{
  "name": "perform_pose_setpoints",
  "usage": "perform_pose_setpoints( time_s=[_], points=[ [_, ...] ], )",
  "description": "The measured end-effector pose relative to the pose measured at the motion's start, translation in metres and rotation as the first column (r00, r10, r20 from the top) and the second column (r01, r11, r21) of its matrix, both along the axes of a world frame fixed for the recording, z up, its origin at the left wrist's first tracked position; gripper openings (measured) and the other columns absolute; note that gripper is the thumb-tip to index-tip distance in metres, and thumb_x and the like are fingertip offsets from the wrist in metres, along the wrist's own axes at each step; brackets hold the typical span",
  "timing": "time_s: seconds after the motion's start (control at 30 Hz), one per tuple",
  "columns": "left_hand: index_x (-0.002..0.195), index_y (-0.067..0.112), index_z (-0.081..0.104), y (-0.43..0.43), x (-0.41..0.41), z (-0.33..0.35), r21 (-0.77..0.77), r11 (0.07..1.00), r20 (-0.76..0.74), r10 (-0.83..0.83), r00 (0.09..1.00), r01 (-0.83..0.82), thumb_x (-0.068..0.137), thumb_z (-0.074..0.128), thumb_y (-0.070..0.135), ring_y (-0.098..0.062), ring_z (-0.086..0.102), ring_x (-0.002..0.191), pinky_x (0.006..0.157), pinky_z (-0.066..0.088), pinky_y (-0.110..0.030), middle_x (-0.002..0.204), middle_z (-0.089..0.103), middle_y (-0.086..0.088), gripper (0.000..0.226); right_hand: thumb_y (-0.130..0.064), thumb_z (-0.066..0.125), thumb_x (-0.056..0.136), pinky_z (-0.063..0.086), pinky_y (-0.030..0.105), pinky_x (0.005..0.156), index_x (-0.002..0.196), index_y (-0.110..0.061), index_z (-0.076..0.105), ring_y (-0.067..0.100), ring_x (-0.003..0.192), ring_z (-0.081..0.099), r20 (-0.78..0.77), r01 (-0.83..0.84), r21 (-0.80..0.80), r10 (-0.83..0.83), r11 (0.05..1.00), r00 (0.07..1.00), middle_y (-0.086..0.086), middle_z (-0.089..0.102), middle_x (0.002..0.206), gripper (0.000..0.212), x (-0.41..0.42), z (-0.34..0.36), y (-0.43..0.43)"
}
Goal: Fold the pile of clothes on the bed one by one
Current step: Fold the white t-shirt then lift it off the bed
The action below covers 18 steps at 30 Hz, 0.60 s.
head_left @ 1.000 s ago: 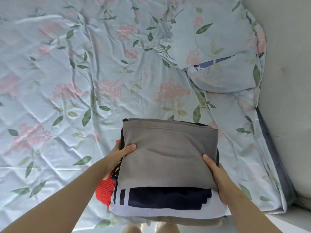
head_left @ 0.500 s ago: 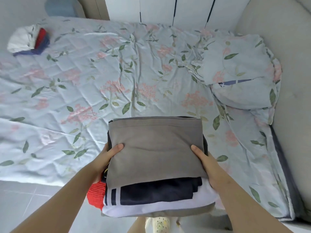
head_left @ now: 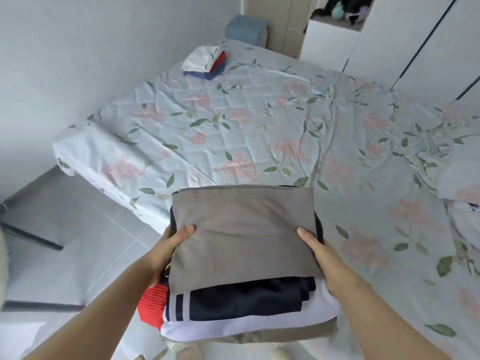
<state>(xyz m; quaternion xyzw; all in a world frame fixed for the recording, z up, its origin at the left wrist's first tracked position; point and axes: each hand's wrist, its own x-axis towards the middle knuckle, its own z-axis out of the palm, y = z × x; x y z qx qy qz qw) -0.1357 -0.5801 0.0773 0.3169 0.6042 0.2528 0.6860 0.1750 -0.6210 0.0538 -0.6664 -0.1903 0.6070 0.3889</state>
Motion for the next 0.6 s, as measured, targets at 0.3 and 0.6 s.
perform_pose_setpoints(
  time_s=[0.3,0.6],
  points=[
    [0.139,0.034,0.035,0.084,-0.172,0.009,0.021,0.975,0.013,0.222,0.975,-0.222,0.054,0.069,0.055,-0.016,0.064,0.095,0.065,0.050,-0.030,0.115,0.062,0.002,0.094,-0.043,0.068,0.082,0.048,0.029,0.074,0.117,-0.024,0.055,0.019,0.098,0.063,-0.007,-0.165,0.028,0.165,0.986,0.986,0.001,0.066,0.109,0.043,-0.171,0.009,0.136],
    [0.138,0.029,0.035,0.190,-0.272,0.002,0.039,0.945,0.025,0.325,0.945,-0.326,0.058,0.063,0.053,-0.016,0.062,0.093,0.065,0.048,-0.029,0.110,0.060,0.003,0.088,-0.050,0.072,0.074,0.050,0.034,0.079,0.126,-0.019,0.054,0.024,0.100,0.065,0.001,-0.255,-0.002,0.255,0.967,0.967,0.004,0.068,0.111,0.063,-0.273,0.002,0.276]
  ],
)
